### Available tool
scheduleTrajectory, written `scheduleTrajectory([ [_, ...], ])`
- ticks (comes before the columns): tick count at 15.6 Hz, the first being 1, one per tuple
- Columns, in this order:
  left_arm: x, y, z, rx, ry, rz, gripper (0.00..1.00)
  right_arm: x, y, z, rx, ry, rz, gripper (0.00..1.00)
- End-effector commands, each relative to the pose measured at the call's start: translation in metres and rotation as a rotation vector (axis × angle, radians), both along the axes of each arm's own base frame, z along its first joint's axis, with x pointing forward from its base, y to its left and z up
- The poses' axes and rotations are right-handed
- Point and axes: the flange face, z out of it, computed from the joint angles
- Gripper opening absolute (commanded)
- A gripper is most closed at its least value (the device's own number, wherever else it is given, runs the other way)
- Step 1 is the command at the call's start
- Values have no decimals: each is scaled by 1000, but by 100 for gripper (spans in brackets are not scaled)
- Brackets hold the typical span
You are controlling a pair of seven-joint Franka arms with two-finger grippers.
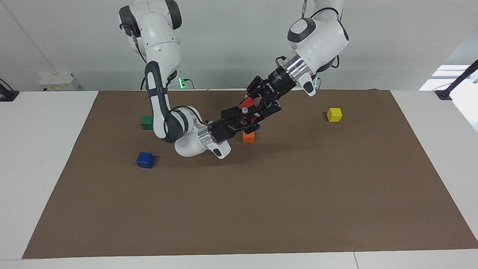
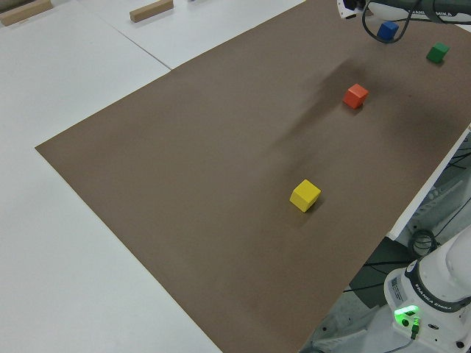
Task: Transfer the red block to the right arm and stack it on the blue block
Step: 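Grasp the red cube with the right gripper, then open the left gripper, then carry the red cube above the blue cube while the left gripper withdraws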
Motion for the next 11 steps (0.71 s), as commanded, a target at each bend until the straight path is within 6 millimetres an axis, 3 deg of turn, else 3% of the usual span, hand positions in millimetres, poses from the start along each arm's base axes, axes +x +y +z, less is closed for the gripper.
scheduleTrajectory([
  [1,0,5,3,-20,29,4,0,3,8,5,-43,-2,-51,0],
  [4,1,7,2,-17,26,7,0,3,10,6,-47,1,-52,0],
  [5,2,9,5,-18,16,13,34,3,9,5,-53,4,-57,0],
  [6,1,10,8,-12,8,9,99,3,8,6,-54,4,-58,0],
  [7,-2,11,11,-9,6,1,100,4,8,8,-56,2,-61,0],
  [11,12,57,17,30,-10,-40,100,4,8,9,-54,1,-62,0],
])
